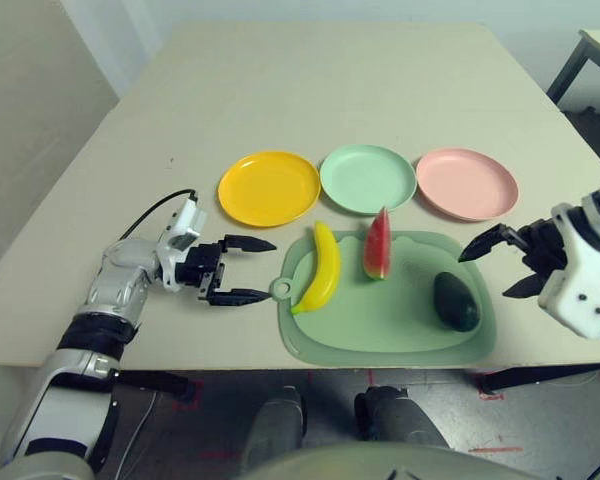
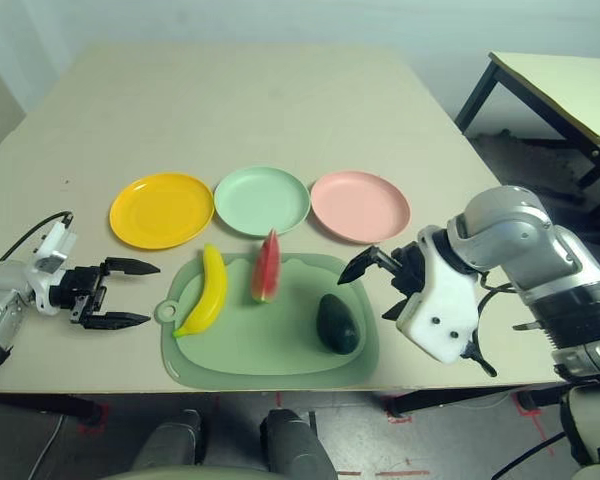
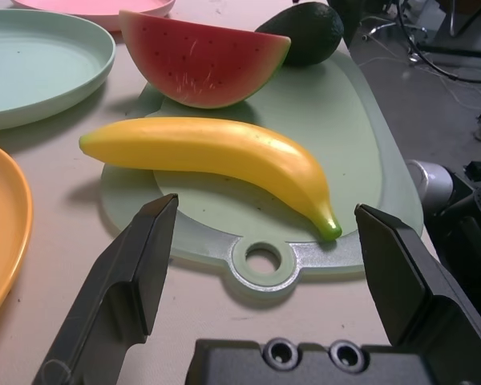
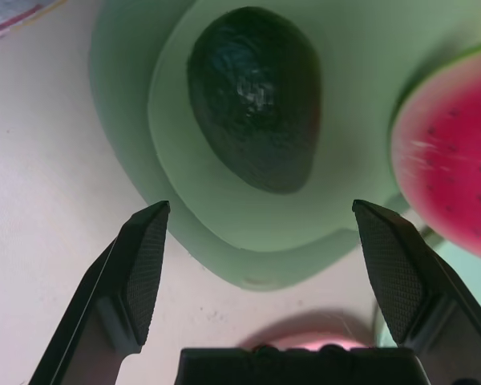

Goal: Place the fruits into color-matched plates.

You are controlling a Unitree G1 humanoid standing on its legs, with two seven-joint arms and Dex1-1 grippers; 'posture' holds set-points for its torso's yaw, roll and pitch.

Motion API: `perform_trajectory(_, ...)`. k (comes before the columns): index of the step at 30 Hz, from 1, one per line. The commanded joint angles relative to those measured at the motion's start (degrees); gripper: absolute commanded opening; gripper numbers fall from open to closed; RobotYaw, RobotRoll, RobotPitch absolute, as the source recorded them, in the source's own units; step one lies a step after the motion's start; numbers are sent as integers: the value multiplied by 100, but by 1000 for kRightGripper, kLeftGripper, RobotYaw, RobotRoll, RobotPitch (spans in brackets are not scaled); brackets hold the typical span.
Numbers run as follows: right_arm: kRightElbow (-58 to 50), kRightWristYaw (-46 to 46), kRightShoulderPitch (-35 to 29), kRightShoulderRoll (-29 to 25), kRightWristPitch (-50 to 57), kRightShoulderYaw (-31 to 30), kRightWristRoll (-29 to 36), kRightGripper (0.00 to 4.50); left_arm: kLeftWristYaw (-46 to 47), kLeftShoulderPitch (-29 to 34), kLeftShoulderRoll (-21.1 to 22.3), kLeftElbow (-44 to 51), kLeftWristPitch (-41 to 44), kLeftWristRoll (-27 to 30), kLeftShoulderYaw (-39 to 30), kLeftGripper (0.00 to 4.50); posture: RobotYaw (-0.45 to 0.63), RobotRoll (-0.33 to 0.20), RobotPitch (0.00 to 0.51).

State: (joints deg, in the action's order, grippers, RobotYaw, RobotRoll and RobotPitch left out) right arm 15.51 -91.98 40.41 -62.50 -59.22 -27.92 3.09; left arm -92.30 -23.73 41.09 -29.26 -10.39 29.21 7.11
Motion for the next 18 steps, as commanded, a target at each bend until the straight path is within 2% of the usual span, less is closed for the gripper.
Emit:
perform_trajectory(1,-24,-52,44,51,-101,-335,1,4434,-20,-65,-39,33,20,-131,-51,4500,11,0,88)
perform_trajectory(6,-335,-52,-42,47,66,-541,177,4434,-20,-81,-47,33,-3,-188,-18,4500,19,0,86)
perform_trajectory(18,-616,-51,-191,224,487,-591,137,4434,-20,-6,-40,-22,-141,-303,-87,4500,31,0,87)
